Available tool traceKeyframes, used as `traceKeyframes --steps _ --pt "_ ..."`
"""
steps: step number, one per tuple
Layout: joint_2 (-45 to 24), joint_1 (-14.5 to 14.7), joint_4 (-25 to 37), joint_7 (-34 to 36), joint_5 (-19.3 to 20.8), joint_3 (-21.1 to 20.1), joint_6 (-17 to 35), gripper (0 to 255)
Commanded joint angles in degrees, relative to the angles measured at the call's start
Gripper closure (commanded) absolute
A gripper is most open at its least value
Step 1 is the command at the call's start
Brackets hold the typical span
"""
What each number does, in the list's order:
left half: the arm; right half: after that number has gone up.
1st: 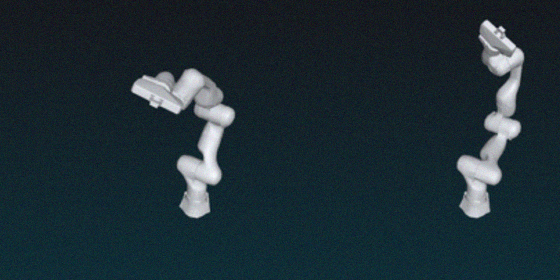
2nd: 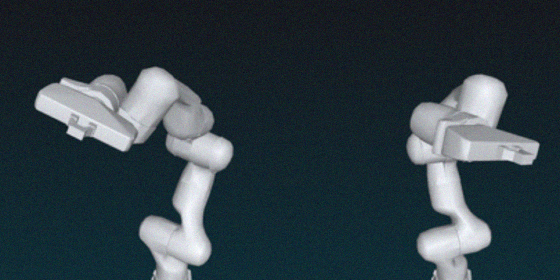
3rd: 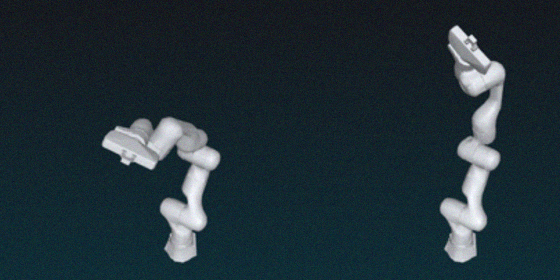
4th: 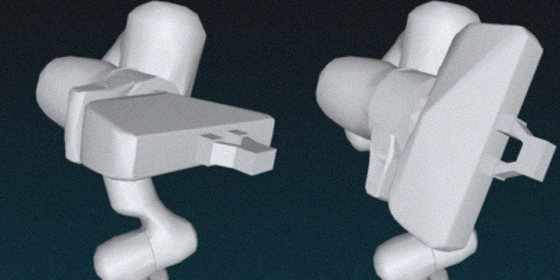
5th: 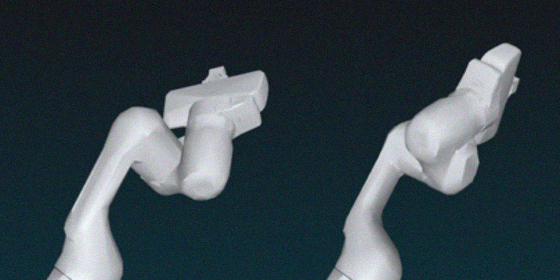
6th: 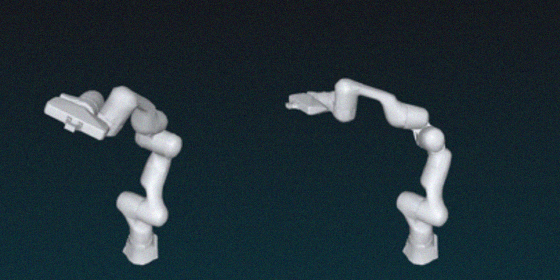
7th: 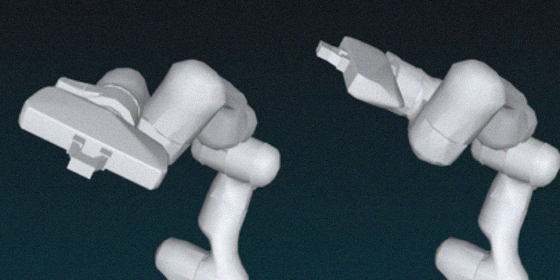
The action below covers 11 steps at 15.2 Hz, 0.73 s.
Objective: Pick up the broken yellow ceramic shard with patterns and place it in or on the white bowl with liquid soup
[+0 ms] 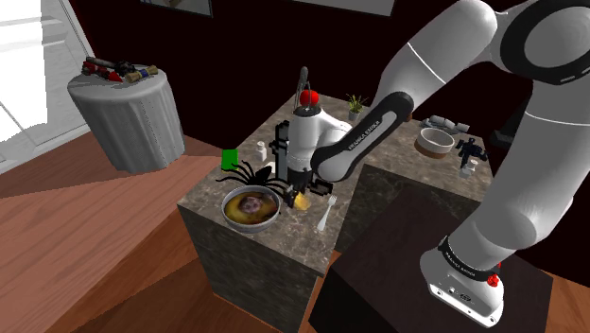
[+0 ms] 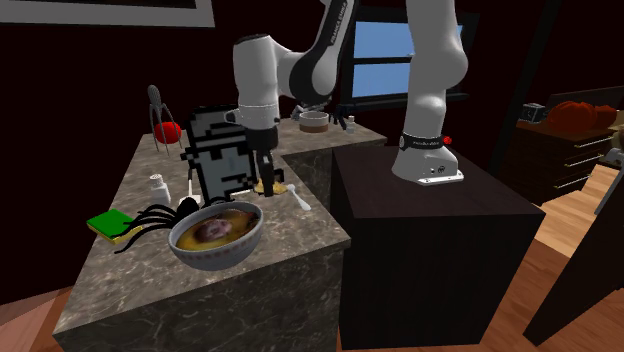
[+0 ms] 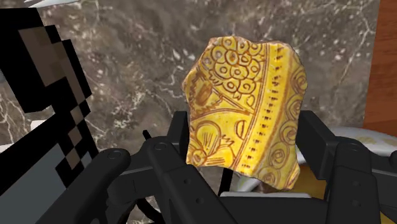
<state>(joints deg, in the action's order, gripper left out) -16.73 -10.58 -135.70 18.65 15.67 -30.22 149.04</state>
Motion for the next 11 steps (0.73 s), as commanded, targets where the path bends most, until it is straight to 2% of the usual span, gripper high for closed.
traceKeyframes --steps 1,11 --pt "1.5 -0.7 -0.1 -1.1 -1.6 -0.9 -1.2 255" --pt "9.2 -3.1 0.3 -6.6 -9.5 -4.3 -7.9 255"
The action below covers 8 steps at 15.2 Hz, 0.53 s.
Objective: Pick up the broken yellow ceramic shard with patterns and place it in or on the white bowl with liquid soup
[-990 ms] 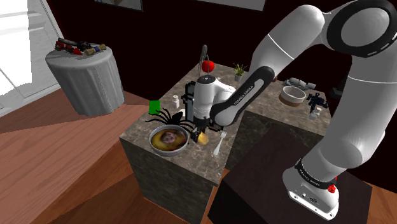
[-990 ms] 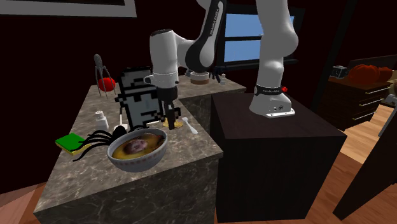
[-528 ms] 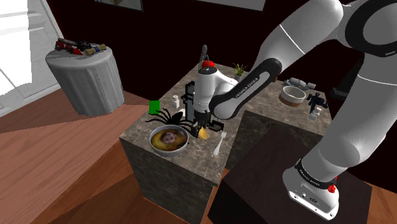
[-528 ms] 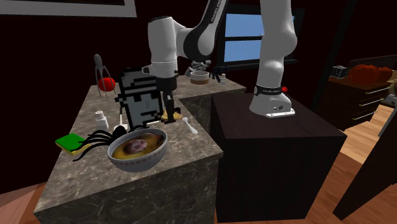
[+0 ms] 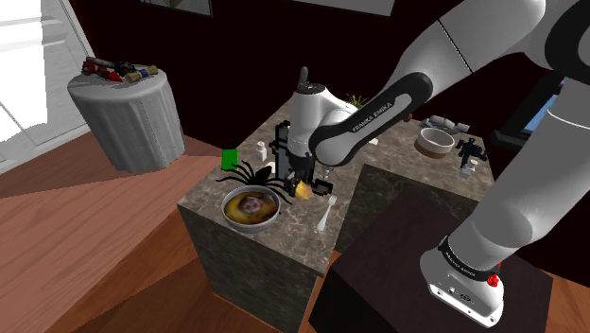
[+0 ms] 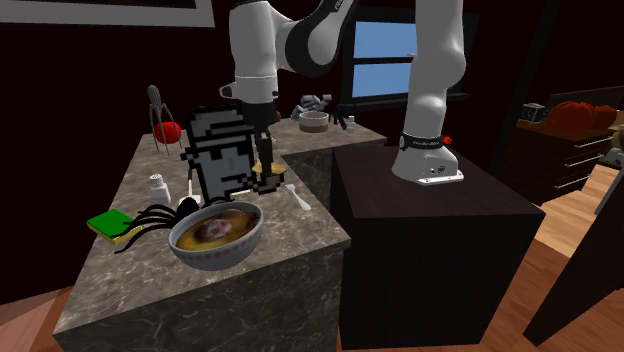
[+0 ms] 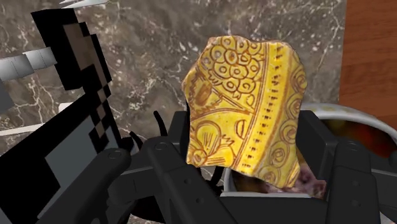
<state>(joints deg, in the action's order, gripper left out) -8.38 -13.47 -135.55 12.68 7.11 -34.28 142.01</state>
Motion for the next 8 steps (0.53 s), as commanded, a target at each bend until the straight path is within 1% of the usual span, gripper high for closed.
traceKeyframes --steps 1,2,5,8 --pt "1.6 -0.4 0.3 -1.2 -1.6 -0.5 -1.6 255" --pt "2.0 -0.4 0.4 -1.5 -2.0 -0.6 -2.0 255" --pt "-3.9 2.3 7.4 3.9 2.6 -0.3 -4.5 255" --pt "-9.7 5.7 15.0 8.2 6.4 0.4 -7.4 255"
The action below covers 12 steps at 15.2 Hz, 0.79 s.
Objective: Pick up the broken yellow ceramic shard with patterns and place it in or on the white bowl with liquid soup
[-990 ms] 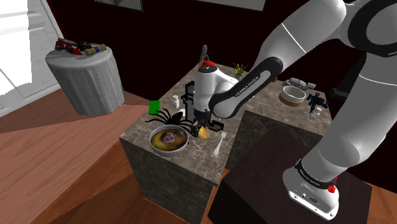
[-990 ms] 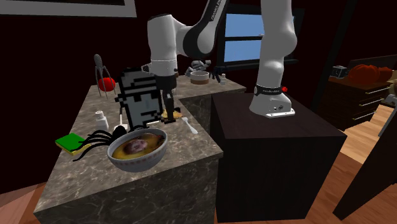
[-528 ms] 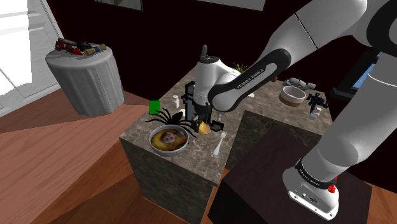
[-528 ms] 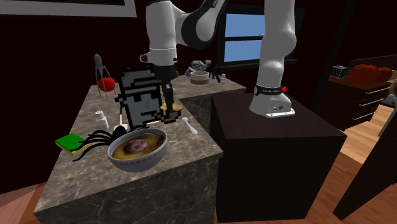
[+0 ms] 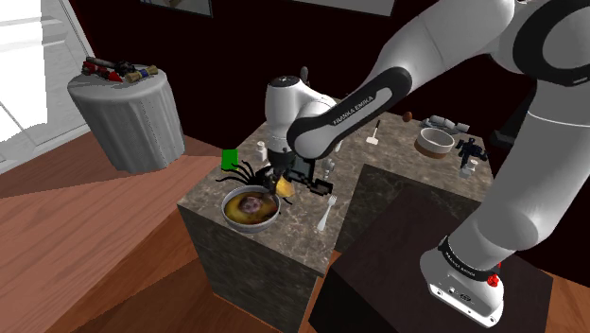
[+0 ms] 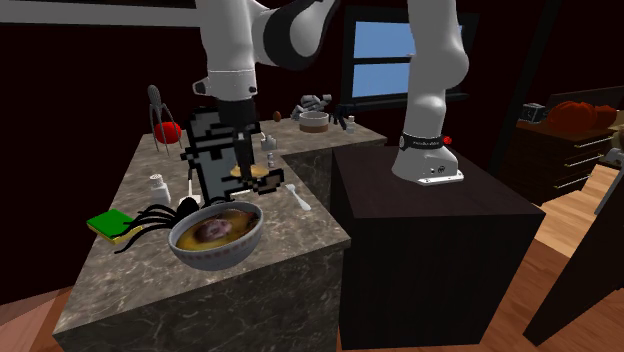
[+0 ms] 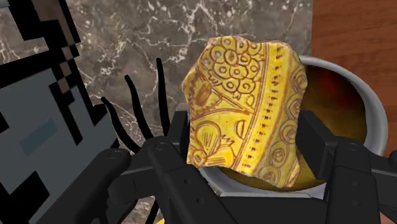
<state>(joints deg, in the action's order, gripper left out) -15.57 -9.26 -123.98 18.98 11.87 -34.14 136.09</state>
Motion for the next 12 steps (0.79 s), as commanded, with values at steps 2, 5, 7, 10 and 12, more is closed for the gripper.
traceKeyframes --steps 2,5,7,10,12 --pt "-6.3 4.0 8.8 4.2 3.6 1.0 -3.7 255" --pt "-12.1 8.0 17.5 6.8 6.1 2.1 -7.3 255" --pt "-14.9 9.8 21.1 7.8 7.2 2.8 -8.3 255" --pt "-16.3 10.3 20.7 8.3 8.1 3.4 -6.7 255" --pt "-17.3 10.6 20.6 8.7 8.7 3.9 -5.6 255"
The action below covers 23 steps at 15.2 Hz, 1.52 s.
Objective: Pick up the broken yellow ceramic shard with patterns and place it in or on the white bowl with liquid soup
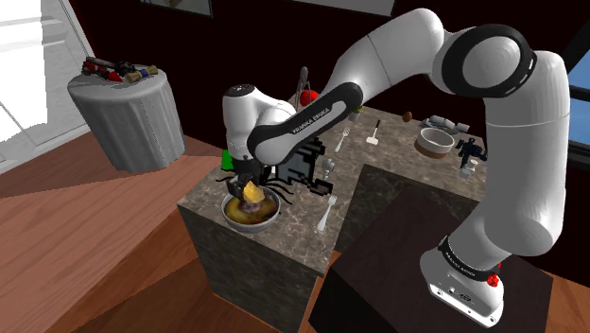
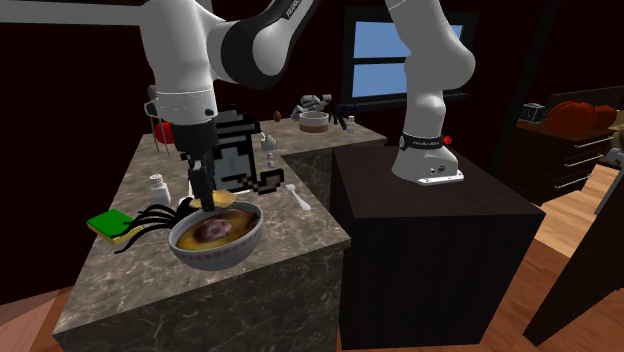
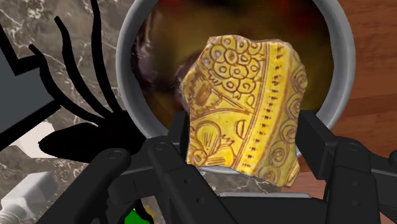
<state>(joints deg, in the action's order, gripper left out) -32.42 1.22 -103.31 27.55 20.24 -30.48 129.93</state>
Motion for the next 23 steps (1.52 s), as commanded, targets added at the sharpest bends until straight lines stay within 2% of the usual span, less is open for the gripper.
traceKeyframes --steps 1,8,16,17,23 --pt "-0.9 0.3 -0.2 0.3 0.6 0.5 1.1 255" --pt "-4.5 1.5 -0.2 1.5 2.7 2.2 4.5 255" --pt "-4.5 1.5 -0.2 1.5 2.7 2.2 4.5 255" --pt "-4.5 1.5 -0.2 1.5 2.7 2.2 4.5 0" --pt "-3.2 1.0 -0.3 1.1 2.0 1.5 3.3 0"
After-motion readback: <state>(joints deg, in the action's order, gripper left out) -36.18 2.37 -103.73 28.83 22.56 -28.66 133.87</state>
